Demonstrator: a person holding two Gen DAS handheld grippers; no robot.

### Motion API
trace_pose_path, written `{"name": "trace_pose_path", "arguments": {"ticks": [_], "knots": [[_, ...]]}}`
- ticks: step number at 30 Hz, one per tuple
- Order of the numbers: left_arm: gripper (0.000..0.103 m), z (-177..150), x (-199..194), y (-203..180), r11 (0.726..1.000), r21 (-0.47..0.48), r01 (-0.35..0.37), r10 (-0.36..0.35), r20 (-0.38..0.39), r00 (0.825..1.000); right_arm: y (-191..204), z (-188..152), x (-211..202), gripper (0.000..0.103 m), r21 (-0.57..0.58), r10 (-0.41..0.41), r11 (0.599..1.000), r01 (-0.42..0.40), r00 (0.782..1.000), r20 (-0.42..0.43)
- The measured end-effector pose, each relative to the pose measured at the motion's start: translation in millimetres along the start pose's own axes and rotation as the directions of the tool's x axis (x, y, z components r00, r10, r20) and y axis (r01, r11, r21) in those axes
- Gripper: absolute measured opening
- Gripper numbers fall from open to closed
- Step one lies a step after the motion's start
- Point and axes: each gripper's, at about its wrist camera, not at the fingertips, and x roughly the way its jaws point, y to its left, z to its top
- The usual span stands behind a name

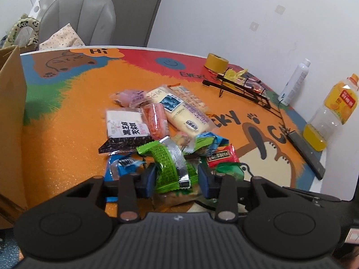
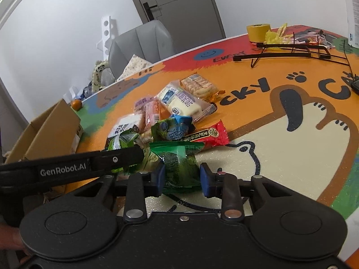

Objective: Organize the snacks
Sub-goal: 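Grasp a green-silver wrapper with left tool while right tool grasps green snack pack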

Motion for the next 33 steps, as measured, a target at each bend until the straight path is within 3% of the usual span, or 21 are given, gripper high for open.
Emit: {"name": "trace_pose_path", "arguments": {"ticks": [18, 33], "knots": [[0.038, 9.2, -45.5, -4.0, 0.999, 0.039, 0.02, -0.024, 0.118, 0.993, 18.9, 8.6, -20.8, 0.026, -0.004, 0.033, 0.999, -0.033, 0.998, 0.059], [0.038, 40.3, -96.7, 24.8, 0.997, 0.04, -0.065, 0.055, 0.208, 0.977, 73.1, 39.8, -25.5, 0.026, -0.073, 0.097, 0.993, -0.089, 0.99, 0.1]]}}
